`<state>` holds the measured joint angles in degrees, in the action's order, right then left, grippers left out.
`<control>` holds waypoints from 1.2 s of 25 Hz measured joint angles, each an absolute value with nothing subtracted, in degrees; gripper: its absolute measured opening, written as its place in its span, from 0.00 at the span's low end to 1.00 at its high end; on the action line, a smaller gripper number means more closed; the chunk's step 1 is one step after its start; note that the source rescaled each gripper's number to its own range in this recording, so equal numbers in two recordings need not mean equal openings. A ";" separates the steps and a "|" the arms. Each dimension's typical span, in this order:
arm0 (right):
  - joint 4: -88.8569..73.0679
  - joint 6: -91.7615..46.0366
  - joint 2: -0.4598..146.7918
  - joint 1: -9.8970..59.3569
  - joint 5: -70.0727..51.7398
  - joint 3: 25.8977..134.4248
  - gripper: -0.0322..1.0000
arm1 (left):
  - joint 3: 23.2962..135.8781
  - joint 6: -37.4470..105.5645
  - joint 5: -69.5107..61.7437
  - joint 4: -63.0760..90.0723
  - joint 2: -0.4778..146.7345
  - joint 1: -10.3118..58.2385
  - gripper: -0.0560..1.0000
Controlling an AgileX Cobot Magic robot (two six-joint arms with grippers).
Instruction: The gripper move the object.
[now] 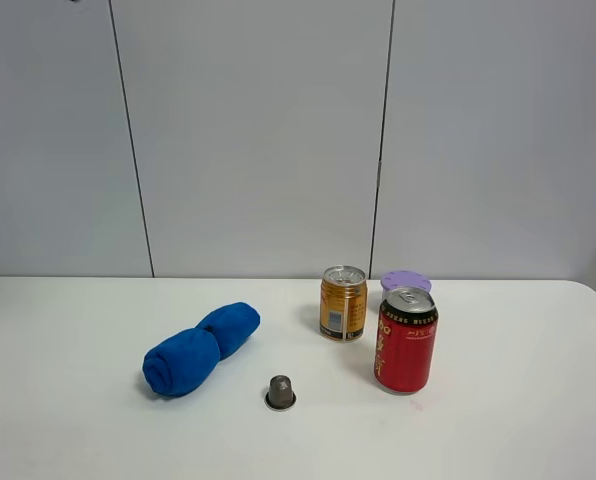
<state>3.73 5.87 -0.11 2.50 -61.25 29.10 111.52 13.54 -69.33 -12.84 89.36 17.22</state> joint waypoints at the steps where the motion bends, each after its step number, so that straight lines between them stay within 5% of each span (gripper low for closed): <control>1: 3.73 5.87 -0.11 2.50 -61.25 29.10 1.00 | 108.38 12.78 -69.33 -12.91 86.26 16.02 0.68; 19: 3.73 5.87 -0.11 2.50 -61.25 29.10 1.00 | 47.10 -0.65 -69.64 -4.04 31.62 1.62 0.68; 30: 3.73 5.87 -0.11 2.50 -61.25 29.10 1.00 | 32.48 -1.33 -69.78 0.49 5.18 -4.72 0.68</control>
